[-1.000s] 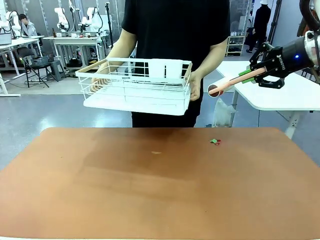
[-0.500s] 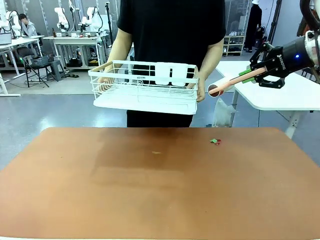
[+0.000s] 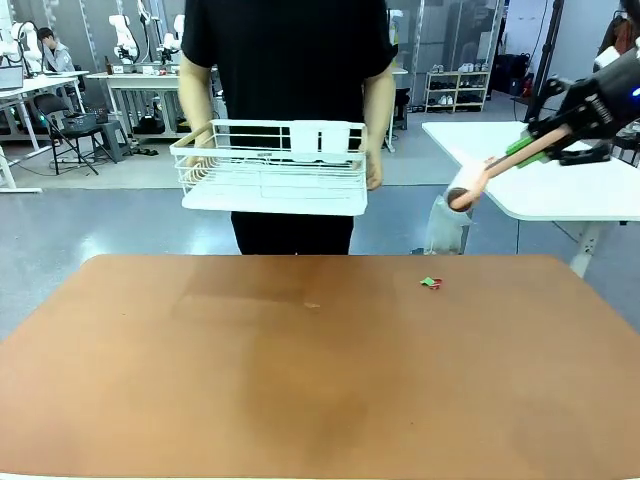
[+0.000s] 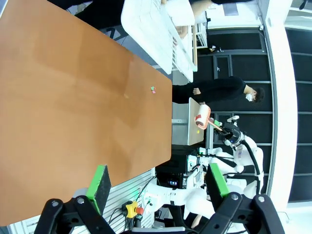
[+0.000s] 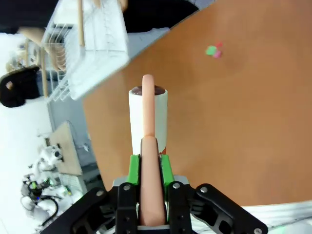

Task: Clean the table.
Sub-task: Clean the table with the Lint Roller when the human lifts the Dish drying rack.

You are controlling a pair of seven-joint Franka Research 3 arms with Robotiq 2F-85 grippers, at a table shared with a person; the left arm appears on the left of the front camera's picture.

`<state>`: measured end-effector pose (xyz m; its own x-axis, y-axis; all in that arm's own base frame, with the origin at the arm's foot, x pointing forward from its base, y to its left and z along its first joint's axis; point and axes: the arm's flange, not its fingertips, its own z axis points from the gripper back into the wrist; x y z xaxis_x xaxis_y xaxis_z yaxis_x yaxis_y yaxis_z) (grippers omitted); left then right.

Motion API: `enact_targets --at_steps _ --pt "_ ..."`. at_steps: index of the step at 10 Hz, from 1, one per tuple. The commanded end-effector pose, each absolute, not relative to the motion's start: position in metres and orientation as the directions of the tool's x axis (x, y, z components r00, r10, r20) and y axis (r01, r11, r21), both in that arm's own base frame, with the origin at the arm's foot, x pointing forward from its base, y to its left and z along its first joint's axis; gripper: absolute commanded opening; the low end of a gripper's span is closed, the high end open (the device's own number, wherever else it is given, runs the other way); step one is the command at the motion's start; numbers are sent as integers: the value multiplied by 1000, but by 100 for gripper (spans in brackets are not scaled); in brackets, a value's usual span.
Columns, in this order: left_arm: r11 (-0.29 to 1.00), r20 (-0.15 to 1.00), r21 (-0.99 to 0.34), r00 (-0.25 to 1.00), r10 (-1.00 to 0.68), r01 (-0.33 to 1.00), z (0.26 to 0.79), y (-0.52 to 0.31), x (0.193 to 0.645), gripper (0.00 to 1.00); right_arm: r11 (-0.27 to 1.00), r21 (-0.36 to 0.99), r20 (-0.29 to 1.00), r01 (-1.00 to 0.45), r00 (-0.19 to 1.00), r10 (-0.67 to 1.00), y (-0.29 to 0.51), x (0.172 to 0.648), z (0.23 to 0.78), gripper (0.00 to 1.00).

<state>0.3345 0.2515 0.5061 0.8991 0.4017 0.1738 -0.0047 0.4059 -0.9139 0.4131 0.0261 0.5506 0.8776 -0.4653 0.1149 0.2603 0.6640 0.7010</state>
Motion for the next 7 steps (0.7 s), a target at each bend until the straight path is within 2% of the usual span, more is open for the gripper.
enact_targets --at_steps 1,2,3,4,6,7 --pt "393 182 -919 899 399 11 508 252 330 100 798 577 140 177 940 -310 -5 472 584 21" --pt "393 182 -919 899 399 11 508 252 330 100 819 548 87 169 963 -257 -22 511 578 21" --pt "393 182 -919 899 399 11 508 252 330 100 841 500 71 209 957 -281 -32 544 561 21" --pt "393 182 -919 899 399 11 508 252 330 100 871 448 56 201 966 -252 -37 563 545 21" --pt "393 182 -919 899 399 11 508 252 330 100 875 458 30 158 981 -194 -37 579 525 21" --pt "393 182 -919 899 399 11 508 252 330 100 886 446 58 125 984 -168 -33 574 528 21"
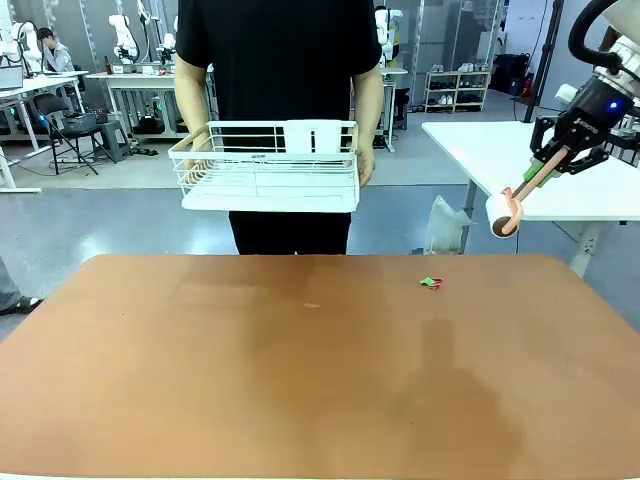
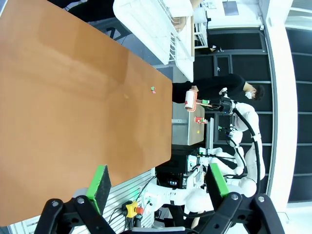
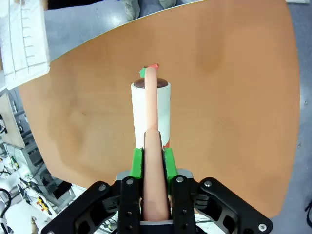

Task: Clean the table.
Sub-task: Clean the table with the Lint Roller when the human lifts the Dish drying rack.

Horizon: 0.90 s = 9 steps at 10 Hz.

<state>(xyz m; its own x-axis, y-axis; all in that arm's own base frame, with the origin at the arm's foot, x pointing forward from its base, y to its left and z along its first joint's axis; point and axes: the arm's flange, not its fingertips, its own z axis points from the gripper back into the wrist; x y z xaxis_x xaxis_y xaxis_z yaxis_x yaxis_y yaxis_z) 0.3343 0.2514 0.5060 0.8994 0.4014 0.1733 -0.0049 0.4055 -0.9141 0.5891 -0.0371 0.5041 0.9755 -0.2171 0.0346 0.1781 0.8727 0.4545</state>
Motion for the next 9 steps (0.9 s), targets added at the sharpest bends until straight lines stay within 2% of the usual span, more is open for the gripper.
enact_targets --at_steps 1,4,5,6,9 --pt "393 182 -919 899 399 11 508 252 330 100 865 457 31 205 969 -246 -40 585 505 21" --pt "393 182 -919 899 399 11 508 252 330 100 872 455 34 181 975 -220 -39 589 505 21" --pt "393 182 -919 899 399 11 508 252 330 100 894 427 -36 137 990 -135 -51 605 493 21" --pt "393 182 -919 899 399 11 508 252 330 100 880 462 -73 108 994 -84 -61 630 478 21" --pt "393 182 -919 899 399 11 508 252 330 100 863 496 -137 96 990 -32 -64 691 434 21"
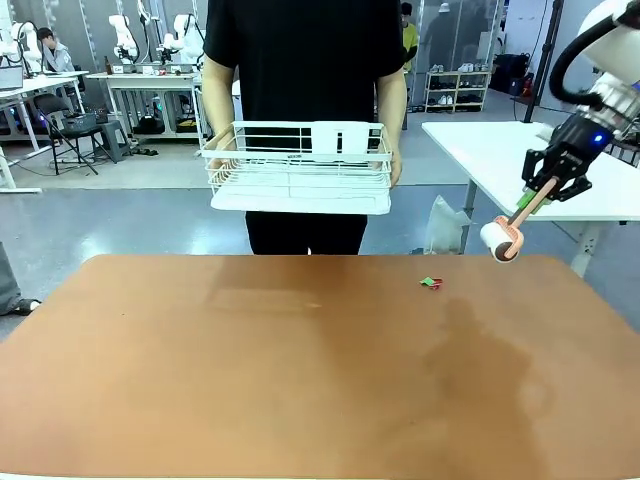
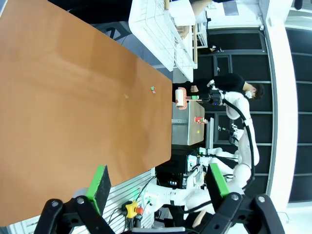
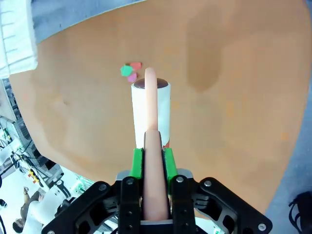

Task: Clean the table.
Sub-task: Clean the table with the Lint Roller when the human lifts the Dish drying rack.

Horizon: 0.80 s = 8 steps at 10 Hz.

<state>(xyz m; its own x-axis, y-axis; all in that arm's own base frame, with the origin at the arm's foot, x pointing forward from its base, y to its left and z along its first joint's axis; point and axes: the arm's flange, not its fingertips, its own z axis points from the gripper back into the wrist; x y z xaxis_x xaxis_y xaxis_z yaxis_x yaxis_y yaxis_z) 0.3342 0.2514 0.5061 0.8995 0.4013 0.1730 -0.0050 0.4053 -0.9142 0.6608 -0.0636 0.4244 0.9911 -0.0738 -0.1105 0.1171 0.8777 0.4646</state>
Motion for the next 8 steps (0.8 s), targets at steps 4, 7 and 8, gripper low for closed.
enact_targets --at_steps 4,7,8 --pt "393 182 -919 899 399 11 508 252 330 100 827 552 -125 107 991 -46 -66 708 386 21" --pt "393 182 -919 899 399 11 508 252 330 100 845 530 -58 77 997 -54 -58 705 358 21" --pt "393 182 -919 899 399 11 508 252 330 100 835 545 -58 73 997 -50 -57 704 352 21"
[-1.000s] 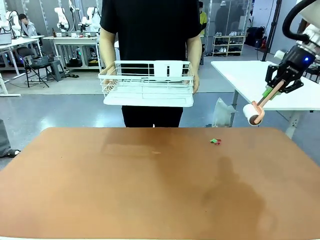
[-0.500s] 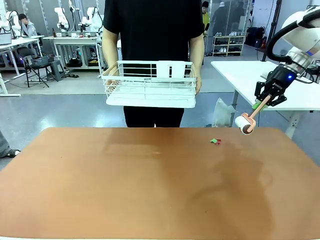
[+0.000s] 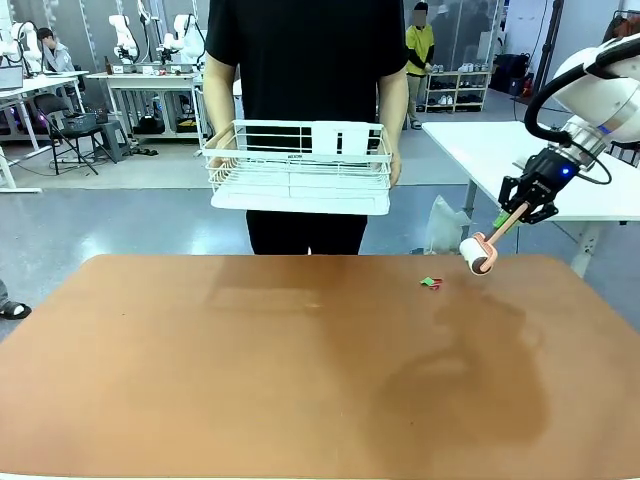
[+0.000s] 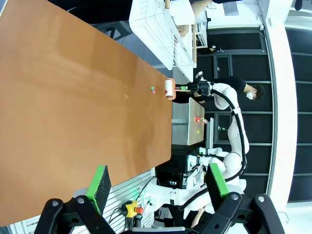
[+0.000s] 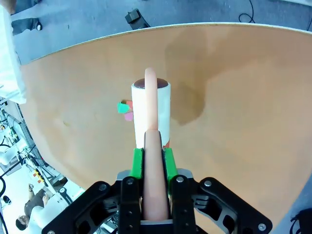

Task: Clean the table.
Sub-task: Clean the table with the Lint Roller when the human lifts the Dish drying rack.

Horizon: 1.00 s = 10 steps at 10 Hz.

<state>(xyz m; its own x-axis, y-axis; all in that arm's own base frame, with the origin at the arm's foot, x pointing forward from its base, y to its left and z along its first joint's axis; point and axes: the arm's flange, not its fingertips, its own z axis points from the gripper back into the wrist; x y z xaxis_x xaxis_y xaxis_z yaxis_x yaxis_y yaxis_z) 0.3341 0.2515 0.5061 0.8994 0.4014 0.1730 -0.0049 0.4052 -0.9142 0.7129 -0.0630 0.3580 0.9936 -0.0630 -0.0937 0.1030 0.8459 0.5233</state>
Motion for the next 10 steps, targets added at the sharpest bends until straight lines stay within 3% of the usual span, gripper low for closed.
enact_targets --at_steps 1,10 --pt "393 182 -919 899 399 11 508 252 330 100 831 553 -45 66 998 -49 -57 703 344 21" --pt "393 182 -919 899 399 11 508 252 330 100 832 553 -88 39 996 12 -33 698 297 21"
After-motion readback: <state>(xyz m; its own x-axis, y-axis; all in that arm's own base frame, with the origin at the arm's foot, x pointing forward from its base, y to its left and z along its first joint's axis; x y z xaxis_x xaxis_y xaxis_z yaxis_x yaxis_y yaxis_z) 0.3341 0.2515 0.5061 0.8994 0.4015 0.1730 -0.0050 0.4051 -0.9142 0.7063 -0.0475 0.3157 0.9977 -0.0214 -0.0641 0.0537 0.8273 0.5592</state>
